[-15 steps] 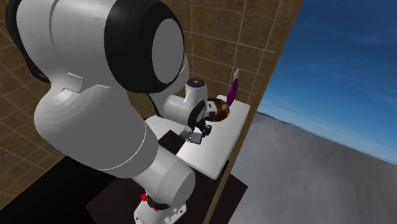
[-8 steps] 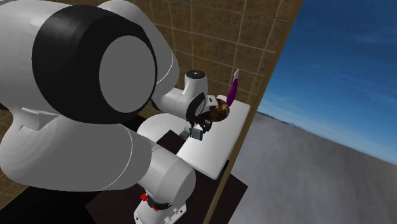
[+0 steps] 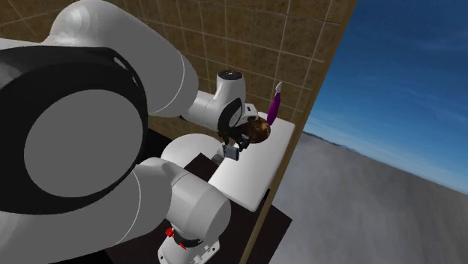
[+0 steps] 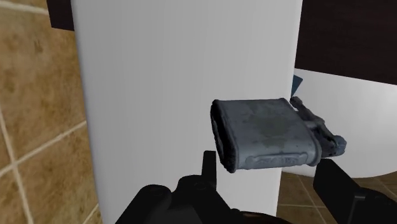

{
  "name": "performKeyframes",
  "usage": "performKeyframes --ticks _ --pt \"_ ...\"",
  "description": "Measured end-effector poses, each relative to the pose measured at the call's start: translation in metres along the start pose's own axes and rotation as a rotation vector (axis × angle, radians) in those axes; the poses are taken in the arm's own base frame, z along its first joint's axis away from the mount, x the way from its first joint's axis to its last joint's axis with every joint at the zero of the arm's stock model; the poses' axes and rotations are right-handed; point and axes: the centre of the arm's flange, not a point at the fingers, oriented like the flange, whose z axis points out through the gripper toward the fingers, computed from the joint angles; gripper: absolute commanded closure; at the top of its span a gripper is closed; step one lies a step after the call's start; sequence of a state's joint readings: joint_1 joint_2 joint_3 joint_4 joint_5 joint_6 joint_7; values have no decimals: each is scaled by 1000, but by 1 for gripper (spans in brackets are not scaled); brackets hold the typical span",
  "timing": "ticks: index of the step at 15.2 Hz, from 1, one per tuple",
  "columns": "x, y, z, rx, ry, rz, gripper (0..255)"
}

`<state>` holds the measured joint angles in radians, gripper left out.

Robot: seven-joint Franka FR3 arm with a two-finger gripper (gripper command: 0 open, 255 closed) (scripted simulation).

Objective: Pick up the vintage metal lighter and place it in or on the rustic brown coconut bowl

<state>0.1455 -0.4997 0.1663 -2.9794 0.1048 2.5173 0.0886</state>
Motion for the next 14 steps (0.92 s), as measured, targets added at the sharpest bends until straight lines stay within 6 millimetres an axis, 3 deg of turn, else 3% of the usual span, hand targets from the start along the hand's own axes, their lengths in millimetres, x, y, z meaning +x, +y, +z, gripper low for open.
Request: performKeyframes --ticks 6,14 --pt "7 0 -25 0 0 0 255" --pt "107 -1 -29 0 -1 0 255"
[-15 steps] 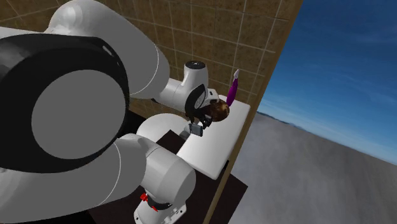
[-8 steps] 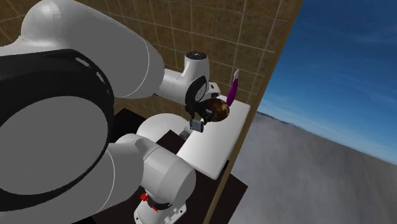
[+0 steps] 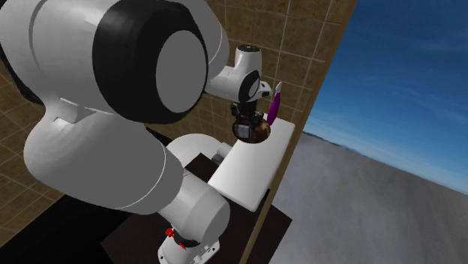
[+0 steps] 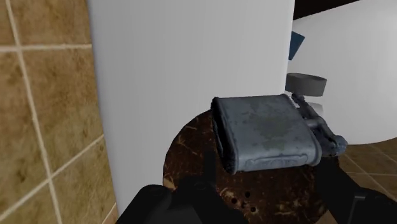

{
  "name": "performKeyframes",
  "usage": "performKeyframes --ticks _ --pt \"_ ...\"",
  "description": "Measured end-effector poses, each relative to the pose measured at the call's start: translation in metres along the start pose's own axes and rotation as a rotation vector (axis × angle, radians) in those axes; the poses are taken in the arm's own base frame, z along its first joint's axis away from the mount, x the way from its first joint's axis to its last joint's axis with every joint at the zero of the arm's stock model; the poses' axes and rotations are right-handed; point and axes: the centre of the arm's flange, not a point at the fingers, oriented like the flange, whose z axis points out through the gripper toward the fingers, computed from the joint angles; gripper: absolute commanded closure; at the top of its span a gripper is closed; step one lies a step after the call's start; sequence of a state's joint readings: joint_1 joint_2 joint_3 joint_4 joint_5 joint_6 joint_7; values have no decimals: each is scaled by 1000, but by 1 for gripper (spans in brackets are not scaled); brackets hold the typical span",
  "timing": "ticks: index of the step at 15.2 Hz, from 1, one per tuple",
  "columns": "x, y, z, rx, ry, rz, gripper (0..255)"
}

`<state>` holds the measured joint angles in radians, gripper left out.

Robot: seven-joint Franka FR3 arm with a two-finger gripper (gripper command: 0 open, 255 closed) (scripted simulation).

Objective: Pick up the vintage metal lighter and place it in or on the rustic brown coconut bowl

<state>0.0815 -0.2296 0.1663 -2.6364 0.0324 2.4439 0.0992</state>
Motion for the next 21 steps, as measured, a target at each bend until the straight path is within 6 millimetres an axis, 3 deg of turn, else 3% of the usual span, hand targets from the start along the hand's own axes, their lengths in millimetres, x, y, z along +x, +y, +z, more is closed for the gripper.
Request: performKeyframes --ticks 6,8,21 --pt "82 -3 4 1 0 0 255" --pt "99 -3 6 1 0 0 255" --pt "104 -4 74 0 0 0 255"
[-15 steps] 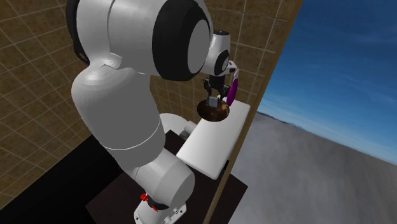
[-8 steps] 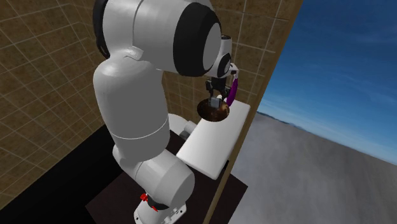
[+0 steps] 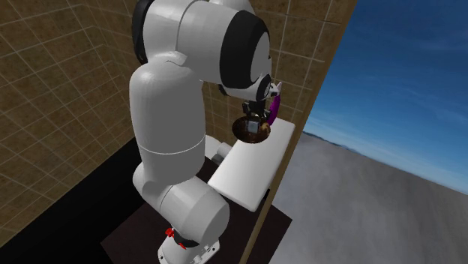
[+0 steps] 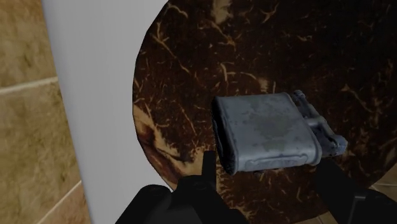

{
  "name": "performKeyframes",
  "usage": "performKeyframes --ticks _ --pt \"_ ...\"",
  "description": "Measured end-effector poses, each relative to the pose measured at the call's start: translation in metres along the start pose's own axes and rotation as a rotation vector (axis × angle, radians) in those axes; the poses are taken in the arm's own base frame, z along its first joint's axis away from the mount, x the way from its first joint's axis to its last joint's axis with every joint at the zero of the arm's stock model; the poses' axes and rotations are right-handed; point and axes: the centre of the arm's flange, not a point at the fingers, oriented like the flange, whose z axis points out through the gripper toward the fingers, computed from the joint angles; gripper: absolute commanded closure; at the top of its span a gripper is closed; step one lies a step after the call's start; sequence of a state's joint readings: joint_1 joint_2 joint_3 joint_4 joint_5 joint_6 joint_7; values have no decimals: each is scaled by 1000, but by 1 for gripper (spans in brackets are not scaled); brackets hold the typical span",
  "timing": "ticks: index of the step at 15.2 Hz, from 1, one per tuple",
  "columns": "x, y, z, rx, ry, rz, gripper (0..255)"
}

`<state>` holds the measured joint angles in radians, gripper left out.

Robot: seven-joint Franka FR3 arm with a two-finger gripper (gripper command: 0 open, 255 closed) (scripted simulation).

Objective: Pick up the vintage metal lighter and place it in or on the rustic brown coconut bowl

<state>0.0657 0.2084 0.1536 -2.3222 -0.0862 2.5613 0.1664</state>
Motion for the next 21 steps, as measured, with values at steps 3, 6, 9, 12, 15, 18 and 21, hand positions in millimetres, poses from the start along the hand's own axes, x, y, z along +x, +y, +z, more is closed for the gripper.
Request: performKeyframes --ticks 3,6,9,12,15,18,21 --pt "1 0 2 0 9 2 255" --pt "1 1 2 0 12 2 255" --pt "1 0 4 0 6 1 0" --pt "-1 0 6 0 0 0 0" --pt "-2 -1 -1 0 0 0 0" --pt "-1 1 -32 0 1 0 0" --pt "-1 0 -42 0 0 0 0"
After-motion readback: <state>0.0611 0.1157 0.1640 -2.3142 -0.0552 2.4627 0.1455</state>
